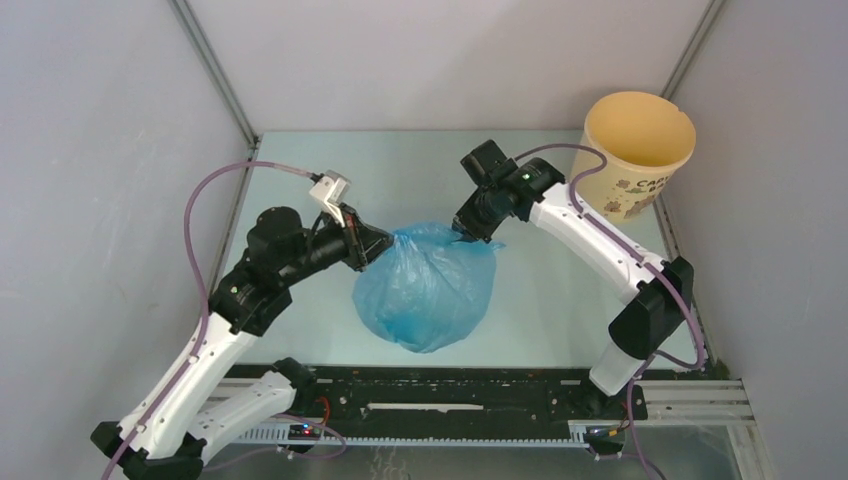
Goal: Put the trash bags into the trash bin
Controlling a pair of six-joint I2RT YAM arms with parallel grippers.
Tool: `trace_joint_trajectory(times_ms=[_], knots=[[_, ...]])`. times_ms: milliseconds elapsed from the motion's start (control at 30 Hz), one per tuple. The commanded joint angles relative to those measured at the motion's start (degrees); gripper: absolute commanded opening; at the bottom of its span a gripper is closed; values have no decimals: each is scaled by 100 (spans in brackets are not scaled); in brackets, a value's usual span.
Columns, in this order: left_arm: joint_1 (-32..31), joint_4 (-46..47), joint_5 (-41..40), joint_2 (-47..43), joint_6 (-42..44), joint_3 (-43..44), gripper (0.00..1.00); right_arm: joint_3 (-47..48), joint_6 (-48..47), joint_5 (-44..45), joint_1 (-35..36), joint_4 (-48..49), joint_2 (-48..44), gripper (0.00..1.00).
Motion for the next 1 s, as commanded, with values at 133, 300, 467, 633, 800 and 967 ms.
trace_joint_trajectory(times_ms=[133,300,467,633,800,967], knots=[[-60,-1307,308,56,252,567,56,745,-1594,389,-346,624,-750,0],[-42,-1312,374,-507,-155,966,99,406,-3772,-1646,-680,2197,-1227,0],[-33,-1519,-349,-735,-479,1637,100,203,-5206,-2692,-808,2328,-1459,1],[2,-1478,-1142,-554,-1228,2013,100,-324,-5603,-3240,-819,2520,-1655,5],[-21,-997,287,674,-2025,2224,100,-995,-5185,-3394,-818,3095,-1874,5],[-745,-921,-496,1399,-2282,2049,94,-1316,-4129,-3067,-759,3635,-1952,3]])
